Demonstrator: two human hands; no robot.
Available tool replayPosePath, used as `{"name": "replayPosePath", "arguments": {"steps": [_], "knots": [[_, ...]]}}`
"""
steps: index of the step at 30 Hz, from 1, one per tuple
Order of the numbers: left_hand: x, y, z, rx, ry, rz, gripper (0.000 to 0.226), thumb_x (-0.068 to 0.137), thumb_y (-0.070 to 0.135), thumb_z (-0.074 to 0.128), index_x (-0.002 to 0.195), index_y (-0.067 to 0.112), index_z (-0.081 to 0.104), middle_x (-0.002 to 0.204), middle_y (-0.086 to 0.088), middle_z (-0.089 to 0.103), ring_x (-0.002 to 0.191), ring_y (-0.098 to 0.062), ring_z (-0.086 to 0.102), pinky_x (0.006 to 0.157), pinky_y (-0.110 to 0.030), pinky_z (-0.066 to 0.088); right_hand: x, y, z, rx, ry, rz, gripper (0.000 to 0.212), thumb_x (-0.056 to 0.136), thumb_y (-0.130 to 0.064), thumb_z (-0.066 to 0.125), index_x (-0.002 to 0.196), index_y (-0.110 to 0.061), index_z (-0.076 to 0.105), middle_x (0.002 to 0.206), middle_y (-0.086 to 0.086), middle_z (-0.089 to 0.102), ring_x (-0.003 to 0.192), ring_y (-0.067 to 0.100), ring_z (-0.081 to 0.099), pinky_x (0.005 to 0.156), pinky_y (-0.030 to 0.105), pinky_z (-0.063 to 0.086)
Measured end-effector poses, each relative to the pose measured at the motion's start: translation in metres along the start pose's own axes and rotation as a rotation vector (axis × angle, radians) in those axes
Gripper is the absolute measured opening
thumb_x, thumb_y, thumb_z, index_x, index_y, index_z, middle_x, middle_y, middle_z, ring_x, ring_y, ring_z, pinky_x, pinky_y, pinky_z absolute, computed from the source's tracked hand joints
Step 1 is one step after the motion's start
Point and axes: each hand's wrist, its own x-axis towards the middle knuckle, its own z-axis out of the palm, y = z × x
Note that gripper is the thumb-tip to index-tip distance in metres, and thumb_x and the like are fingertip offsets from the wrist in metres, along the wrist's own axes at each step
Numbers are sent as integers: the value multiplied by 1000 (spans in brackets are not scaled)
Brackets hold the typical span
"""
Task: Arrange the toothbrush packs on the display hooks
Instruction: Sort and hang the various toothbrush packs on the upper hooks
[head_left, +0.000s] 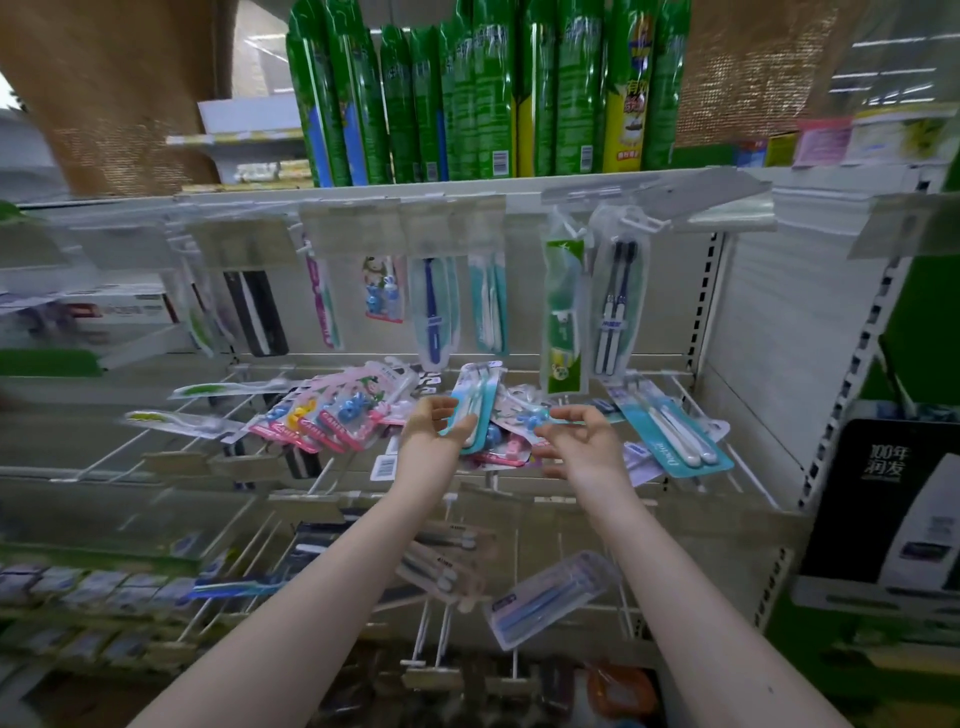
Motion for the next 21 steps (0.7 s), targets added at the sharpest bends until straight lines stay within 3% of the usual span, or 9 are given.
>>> {"name": "replayPosePath", "arguments": {"steps": [6, 11, 16, 19, 21], "knots": [[34, -5, 0, 363, -49, 81, 41, 85, 30, 67, 118, 12, 51, 124, -9, 53, 112, -23, 52, 85, -29, 43, 13, 0, 26, -51, -22, -42, 10, 91, -14, 58, 96, -20, 52, 87, 5, 63, 74, 24, 65, 74, 46, 57], [60, -1, 6, 527, -140, 80, 61, 82, 39, 68, 129, 9, 42, 132, -16, 44, 121, -32, 45, 101, -41, 41, 29, -6, 39, -112, 42, -90, 11, 91, -16, 57, 90, -26, 52, 97, 1, 60, 69, 15, 64, 57, 37, 57], [80, -1, 23, 697, -260, 18, 82, 78, 54, 65, 136, 5, 32, 132, -24, 44, 125, -38, 40, 99, -43, 37, 40, -8, 39, -128, 29, -159, 13, 91, -13, 58, 87, -25, 53, 97, 4, 58, 79, 28, 62, 52, 35, 49], [84, -3, 30, 784, -290, 13, 82, 77, 52, 65, 135, 6, 30, 130, -23, 46, 122, -38, 42, 95, -40, 38, 41, -5, 39, -133, -9, -164, 8, 92, -13, 57, 97, -19, 53, 98, 3, 57, 81, 25, 62, 54, 32, 51], [85, -3, 32, 820, -299, 24, 79, 78, 49, 66, 134, 5, 32, 129, -22, 46, 120, -38, 42, 95, -40, 38, 42, -2, 38, -142, -18, -168, 9, 92, -14, 56, 100, -19, 53, 98, 0, 56, 83, 27, 62, 61, 38, 51]]}}
